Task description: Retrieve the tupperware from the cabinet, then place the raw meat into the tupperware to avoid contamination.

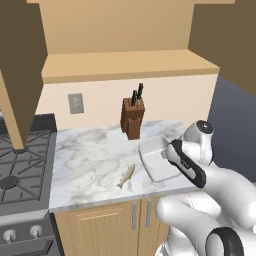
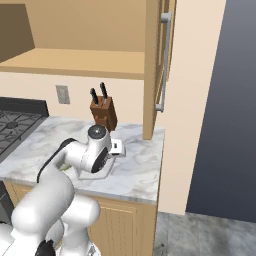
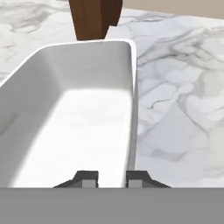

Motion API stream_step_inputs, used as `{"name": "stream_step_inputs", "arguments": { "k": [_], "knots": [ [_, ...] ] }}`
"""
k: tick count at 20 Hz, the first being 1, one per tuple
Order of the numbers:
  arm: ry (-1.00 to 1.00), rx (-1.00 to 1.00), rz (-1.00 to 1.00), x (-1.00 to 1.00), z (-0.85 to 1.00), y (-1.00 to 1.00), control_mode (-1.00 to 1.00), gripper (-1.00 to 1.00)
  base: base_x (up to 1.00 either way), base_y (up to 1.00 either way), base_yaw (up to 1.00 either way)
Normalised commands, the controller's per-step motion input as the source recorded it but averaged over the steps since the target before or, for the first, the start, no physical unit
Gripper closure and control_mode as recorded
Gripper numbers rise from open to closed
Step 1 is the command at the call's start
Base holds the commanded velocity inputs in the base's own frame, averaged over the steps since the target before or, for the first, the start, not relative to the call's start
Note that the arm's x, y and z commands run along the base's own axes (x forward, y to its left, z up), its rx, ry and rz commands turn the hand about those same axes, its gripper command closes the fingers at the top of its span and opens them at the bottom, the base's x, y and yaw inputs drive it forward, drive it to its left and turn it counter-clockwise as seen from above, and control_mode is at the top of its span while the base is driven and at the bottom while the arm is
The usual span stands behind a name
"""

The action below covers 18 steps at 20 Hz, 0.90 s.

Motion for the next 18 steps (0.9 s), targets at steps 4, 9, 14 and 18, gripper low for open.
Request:
{"name": "stream_step_inputs", "arguments": {
  "k": [4,9,14,18],
  "knots": [
    [0.0,-0.02,-0.02,0.43,-0.1,-0.05,-1.0,1.0,0.0,0.0,0.0],
    [0.0,-0.01,0.0,0.16,-0.05,0.0,-1.0,1.0,0.0,0.0,0.0],
    [0.0,0.0,0.0,0.0,0.0,0.0,-1.0,1.0,0.0,0.0,0.0],
    [0.0,0.0,0.0,0.0,0.0,0.0,-1.0,1.0,0.0,0.0,0.0]
  ]
}}
